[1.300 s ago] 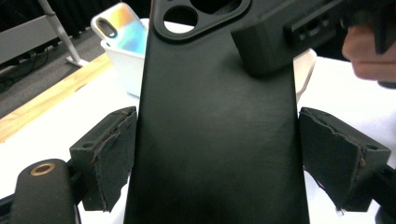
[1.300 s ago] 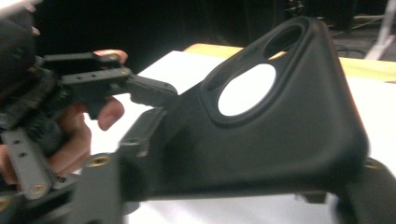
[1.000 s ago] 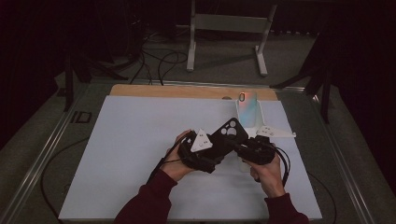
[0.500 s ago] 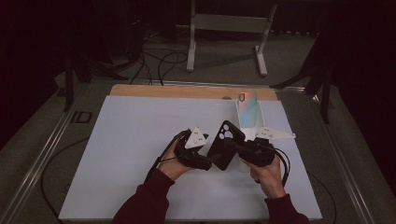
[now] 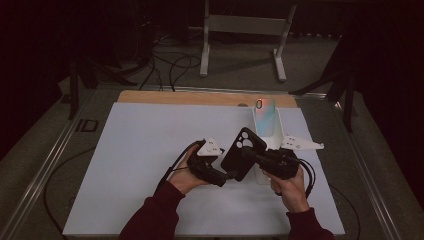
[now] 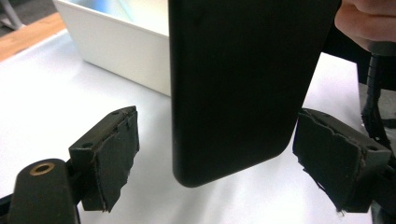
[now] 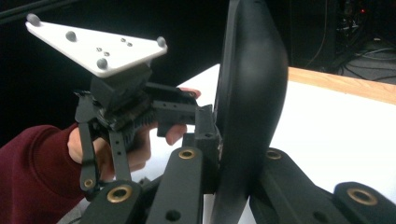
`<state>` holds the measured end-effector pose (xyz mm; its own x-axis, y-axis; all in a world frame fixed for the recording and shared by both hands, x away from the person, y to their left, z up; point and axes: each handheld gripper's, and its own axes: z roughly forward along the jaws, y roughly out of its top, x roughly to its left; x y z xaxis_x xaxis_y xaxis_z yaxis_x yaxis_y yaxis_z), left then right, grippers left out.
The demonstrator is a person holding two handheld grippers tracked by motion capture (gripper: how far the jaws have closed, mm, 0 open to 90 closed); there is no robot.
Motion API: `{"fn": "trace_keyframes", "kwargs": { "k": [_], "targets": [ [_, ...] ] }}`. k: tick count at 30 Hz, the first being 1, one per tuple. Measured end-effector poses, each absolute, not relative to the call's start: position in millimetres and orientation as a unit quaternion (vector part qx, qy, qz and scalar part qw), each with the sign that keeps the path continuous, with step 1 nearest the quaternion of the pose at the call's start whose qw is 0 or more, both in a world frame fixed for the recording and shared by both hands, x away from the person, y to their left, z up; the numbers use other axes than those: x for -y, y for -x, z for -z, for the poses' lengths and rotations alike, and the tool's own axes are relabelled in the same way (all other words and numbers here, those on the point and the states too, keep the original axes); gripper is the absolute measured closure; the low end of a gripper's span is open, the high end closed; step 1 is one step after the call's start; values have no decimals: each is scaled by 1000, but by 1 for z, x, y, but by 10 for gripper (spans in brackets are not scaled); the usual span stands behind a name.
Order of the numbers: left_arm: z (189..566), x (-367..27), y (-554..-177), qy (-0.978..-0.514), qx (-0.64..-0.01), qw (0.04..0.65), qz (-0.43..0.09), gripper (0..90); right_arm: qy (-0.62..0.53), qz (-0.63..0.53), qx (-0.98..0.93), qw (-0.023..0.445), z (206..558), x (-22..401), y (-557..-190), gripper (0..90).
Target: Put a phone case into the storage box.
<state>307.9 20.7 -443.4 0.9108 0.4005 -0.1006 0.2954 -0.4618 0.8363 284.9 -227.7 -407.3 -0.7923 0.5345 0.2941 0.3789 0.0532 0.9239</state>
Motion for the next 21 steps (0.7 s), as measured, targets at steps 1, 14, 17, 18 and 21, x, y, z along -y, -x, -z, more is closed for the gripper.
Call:
{"fn": "trace_keyframes", "kwargs": {
  "k": [1, 14, 17, 18, 21],
  "targets": [
    [446, -19, -308, -857, -194, 475, -38, 146, -316, -611, -723, 64, 407, 228, -285, 853],
    [445, -24, -308, -853, -172, 492, -12, 393, -290, -620, -727, 60, 404, 221, -283, 854],
    [446, -25, -307, -854, -166, 492, -17, 473, -287, -620, -728, 60, 405, 225, -284, 852],
    [446, -24, -306, -855, -165, 491, -18, 502, -285, -619, -729, 61, 405, 225, -283, 848],
    [448, -23, -306, -860, -165, 483, -18, 661, -280, -616, -734, 62, 405, 227, -284, 729]
  ]
}}
